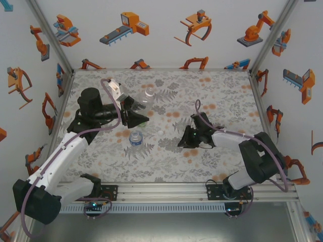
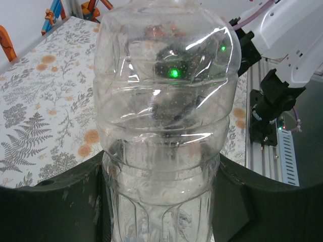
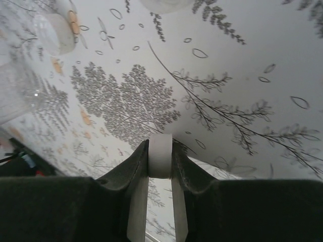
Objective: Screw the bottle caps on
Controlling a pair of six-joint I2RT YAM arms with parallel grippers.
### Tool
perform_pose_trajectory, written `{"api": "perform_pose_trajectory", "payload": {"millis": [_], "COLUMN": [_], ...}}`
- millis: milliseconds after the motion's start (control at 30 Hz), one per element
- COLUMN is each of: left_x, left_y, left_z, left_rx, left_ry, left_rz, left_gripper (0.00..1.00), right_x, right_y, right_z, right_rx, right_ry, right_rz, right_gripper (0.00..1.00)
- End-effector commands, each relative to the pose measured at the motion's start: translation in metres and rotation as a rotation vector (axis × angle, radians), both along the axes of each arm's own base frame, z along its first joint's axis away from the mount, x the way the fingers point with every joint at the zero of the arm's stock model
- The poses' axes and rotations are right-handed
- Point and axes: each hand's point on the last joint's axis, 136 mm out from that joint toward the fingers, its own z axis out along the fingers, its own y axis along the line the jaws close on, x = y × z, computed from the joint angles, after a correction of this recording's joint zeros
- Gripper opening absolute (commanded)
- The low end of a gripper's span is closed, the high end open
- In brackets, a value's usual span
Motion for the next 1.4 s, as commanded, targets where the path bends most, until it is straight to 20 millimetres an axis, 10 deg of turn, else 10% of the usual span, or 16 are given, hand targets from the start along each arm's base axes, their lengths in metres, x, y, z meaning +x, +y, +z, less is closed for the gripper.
{"api": "perform_pose_trajectory", "payload": {"millis": [0, 400, 1033, 1367], "left_x": [-0.004, 0.001, 0.006, 0.005], "left_y": [-0.001, -0.003, -0.002, -0.001], "left_z": [0.003, -0.003, -0.005, -0.004], "left_rx": [-0.005, 0.007, 0.022, 0.021], "left_ry": [-0.011, 0.005, 0.020, 0.014], "left_rz": [-0.016, -0.011, 0.013, 0.018], "left_gripper": [0.00, 0.00, 0.00, 0.00], "right_x": [-0.009, -0.037, -0.006, 0.006], "right_y": [-0.007, -0.059, -0.064, -0.040], "right_z": [-0.016, -0.031, 0.040, 0.042], "right_rx": [0.038, -0.088, -0.255, -0.445], "right_ry": [0.058, 0.114, -0.054, -0.108], "right_rz": [-0.058, -0.158, -0.114, -0.015], "right_gripper": [0.27, 0.38, 0.47, 0.51]}}
